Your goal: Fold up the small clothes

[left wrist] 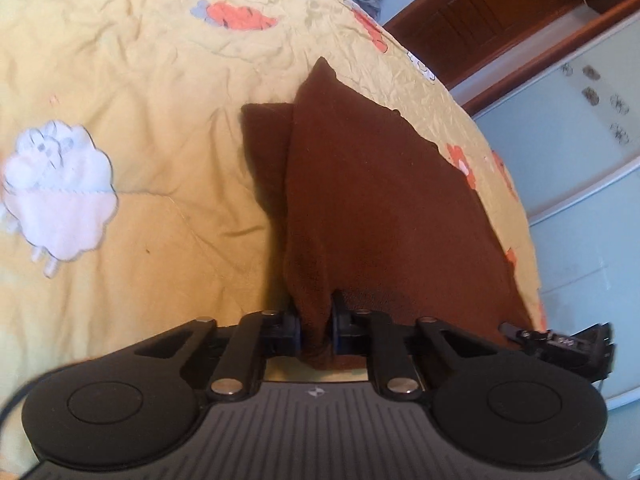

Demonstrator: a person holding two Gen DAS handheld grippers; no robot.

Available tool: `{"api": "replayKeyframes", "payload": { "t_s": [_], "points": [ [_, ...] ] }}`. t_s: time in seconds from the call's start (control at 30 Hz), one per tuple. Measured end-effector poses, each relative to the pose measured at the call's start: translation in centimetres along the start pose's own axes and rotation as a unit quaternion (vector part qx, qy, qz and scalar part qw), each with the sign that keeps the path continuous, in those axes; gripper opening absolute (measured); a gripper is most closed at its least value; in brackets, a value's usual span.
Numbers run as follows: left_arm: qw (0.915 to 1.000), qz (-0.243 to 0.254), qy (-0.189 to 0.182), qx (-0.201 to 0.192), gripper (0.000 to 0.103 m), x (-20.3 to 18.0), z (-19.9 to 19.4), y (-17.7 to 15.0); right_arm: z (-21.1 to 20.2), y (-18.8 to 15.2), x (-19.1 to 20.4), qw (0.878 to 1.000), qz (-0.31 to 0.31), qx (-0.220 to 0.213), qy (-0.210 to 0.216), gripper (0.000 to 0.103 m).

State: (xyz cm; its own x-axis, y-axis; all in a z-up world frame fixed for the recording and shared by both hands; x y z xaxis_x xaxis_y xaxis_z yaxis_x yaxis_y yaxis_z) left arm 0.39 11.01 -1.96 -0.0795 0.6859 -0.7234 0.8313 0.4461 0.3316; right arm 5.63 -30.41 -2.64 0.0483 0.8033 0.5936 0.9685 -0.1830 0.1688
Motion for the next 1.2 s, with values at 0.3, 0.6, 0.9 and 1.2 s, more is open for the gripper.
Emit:
{"api": "replayKeyframes", "payload": {
  "t_s": [0.3, 0.6, 0.9, 1.2],
  "points": [
    [0.9998, 0.008, 0.017, -0.002, 0.015, 2.2, -2.2, 0.4, -1.7, -4.1, -0.7, 1.0, -0.011, 0.0, 0.015, 0.024],
    [0.9959, -0.06, -0.013, -0.066, 0.093, 0.2, -0.8, -0.1, -7.2, 1.9, 2.4, 0.987, -0.008, -0.163, 0.002, 0.094],
    [0.9849, 0.099, 0.109, -0.091, 0.021, -7.2, 1.2, 2.8, -0.4, 3.6, 11.7, 0.99, -0.09, -0.038, 0.101, 0.097],
    [0.8787, 0.475, 0.043, 0.019, 0.021, -22.6, 13.2, -7.7, 3.7, 6.3, 9.1, 0.98, 0.016, 0.082, 0.182, 0.1]
  ]
}}
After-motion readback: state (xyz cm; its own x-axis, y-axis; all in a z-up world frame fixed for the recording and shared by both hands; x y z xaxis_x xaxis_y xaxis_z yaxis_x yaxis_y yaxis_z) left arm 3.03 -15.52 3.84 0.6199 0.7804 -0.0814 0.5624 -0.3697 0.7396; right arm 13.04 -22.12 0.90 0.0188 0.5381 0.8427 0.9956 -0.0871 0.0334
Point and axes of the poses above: each gripper's, at about its wrist camera, not at the fingertips, and z roughly the way its jaws point, x to its left, y to its top, the point moved 6 cm from there along z, roughly the way its jaws point, and after that the axes turned 11 degrees about -y, right-handed, at the moved point
